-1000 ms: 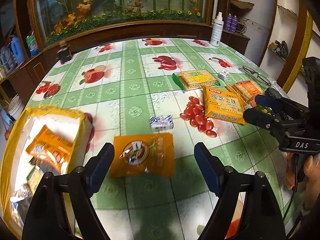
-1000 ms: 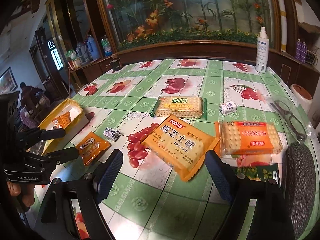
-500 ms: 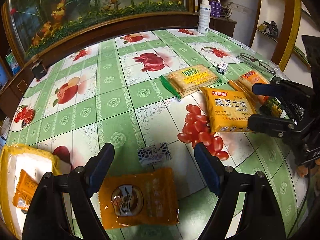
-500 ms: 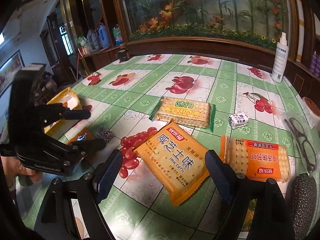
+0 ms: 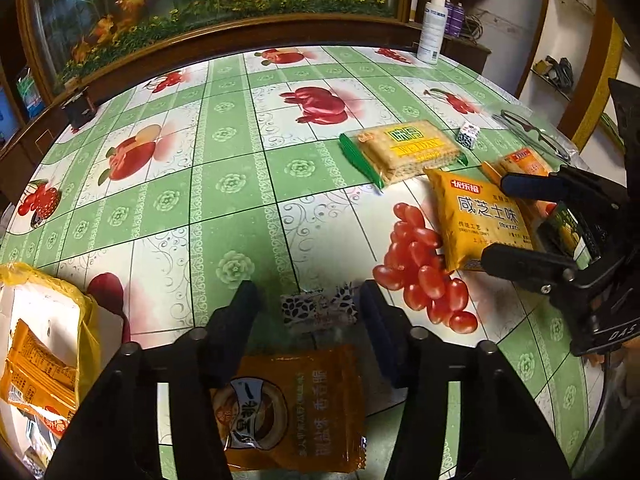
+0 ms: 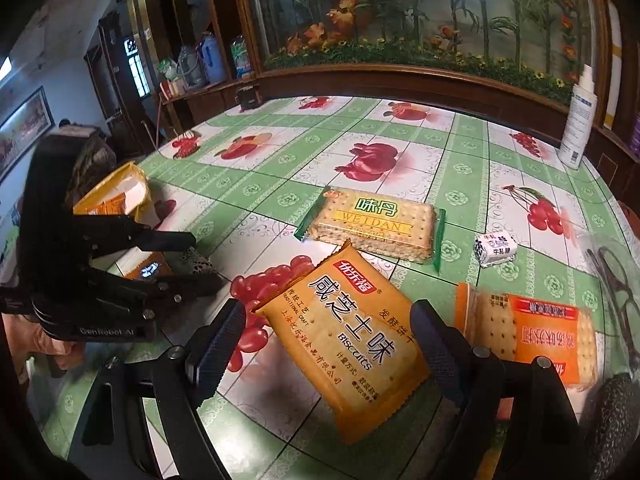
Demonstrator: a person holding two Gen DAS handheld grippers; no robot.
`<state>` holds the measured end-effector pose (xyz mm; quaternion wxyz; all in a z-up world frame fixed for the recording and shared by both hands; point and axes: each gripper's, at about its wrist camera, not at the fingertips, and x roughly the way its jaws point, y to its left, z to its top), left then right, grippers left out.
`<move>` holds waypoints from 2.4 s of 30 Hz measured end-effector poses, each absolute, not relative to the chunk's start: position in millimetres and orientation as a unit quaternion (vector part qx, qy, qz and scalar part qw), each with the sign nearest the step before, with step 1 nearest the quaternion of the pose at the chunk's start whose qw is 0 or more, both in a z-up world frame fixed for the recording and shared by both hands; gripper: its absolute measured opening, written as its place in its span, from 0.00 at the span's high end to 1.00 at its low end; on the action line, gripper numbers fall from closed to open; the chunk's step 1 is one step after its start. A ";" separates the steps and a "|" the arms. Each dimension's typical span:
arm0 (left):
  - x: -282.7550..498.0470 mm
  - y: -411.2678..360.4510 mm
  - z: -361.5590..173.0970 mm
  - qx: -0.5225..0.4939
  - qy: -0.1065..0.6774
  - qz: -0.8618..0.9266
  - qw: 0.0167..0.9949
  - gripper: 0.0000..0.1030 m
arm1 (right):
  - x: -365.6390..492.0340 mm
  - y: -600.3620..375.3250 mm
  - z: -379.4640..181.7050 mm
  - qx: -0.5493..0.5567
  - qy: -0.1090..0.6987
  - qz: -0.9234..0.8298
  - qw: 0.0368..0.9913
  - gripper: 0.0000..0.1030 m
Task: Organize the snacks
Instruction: 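Grasp the black-and-white box with left tool while right tool grasps yellow cheese biscuit pack, then carry the black-and-white box and yellow biscuit pack to the yellow tray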
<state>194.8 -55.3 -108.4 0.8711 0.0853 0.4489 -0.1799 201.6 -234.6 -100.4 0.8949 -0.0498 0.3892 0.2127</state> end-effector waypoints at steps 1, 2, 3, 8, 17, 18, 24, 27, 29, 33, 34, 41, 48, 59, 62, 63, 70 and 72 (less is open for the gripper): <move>194.8 -53.8 -108.2 0.082 0.448 -0.179 0.872 0.58 | 203.3 -232.6 -101.2 -0.062 0.391 0.210 0.894 0.16; 195.4 -52.9 -108.2 0.081 0.447 -0.177 0.873 0.60 | 204.3 -230.9 -101.7 -0.072 0.392 0.207 0.894 0.16; 196.0 -51.8 -108.2 0.078 0.447 -0.176 0.874 0.63 | 206.4 -229.0 -102.7 -0.083 0.395 0.205 0.892 0.16; 196.4 -47.7 -108.3 0.073 0.445 -0.177 0.875 0.68 | 218.9 -224.6 -109.8 -0.118 0.412 0.208 0.879 0.13; 192.5 -43.3 -107.5 0.055 0.444 -0.188 0.875 0.70 | 213.2 -232.6 -115.4 -0.077 0.433 0.203 0.875 0.30; 190.8 -43.9 -107.4 0.055 0.444 -0.190 0.874 0.70 | 211.3 -233.8 -115.0 -0.070 0.433 0.201 0.876 0.30; 182.2 -44.5 -107.0 0.049 0.441 -0.190 0.876 0.70 | 196.1 -241.3 -105.4 -0.026 0.417 0.199 0.886 0.30; 176.1 -46.0 -101.9 0.050 0.435 -0.190 0.879 0.70 | 187.1 -243.4 -98.7 -0.013 0.410 0.197 0.891 0.30; 170.4 -47.0 -96.2 0.054 0.427 -0.185 0.883 0.70 | 181.6 -244.4 -94.9 -0.003 0.406 0.198 0.892 0.30; 161.1 -45.8 -86.2 0.054 0.417 -0.175 0.890 0.70 | 169.2 -244.8 -88.9 0.013 0.399 0.196 0.896 0.30; 157.9 -44.9 -83.9 0.054 0.414 -0.171 0.892 0.70 | 165.6 -244.4 -87.4 0.016 0.398 0.194 0.897 0.30; 127.8 -30.8 -62.2 0.059 0.388 -0.126 0.911 0.70 | 138.3 -235.8 -73.5 0.047 0.383 0.196 0.902 0.31; 96.5 -3.8 -41.6 0.047 0.363 -0.086 0.926 0.70 | 109.2 -210.3 -58.2 0.065 0.364 0.211 0.905 0.31; 61.2 38.4 -30.3 0.030 0.346 -0.038 0.937 0.70 | 75.8 -167.6 -47.2 0.079 0.352 0.233 0.903 0.31; 53.5 48.1 -29.9 0.029 0.344 -0.029 0.938 0.70 | 69.9 -159.0 -41.4 0.075 0.346 0.236 0.905 0.31; 51.5 51.7 -29.5 0.029 0.343 -0.026 0.938 0.70 | 68.1 -156.1 -39.2 0.075 0.344 0.238 0.905 0.31; 39.6 77.5 -24.3 0.019 0.335 -0.004 0.942 0.70 | 60.2 -130.5 -33.3 0.063 0.340 0.250 0.905 0.31; 37.0 84.2 -23.2 0.016 0.333 0.001 0.943 0.70 | 58.0 -123.0 -32.6 0.058 0.339 0.254 0.904 0.31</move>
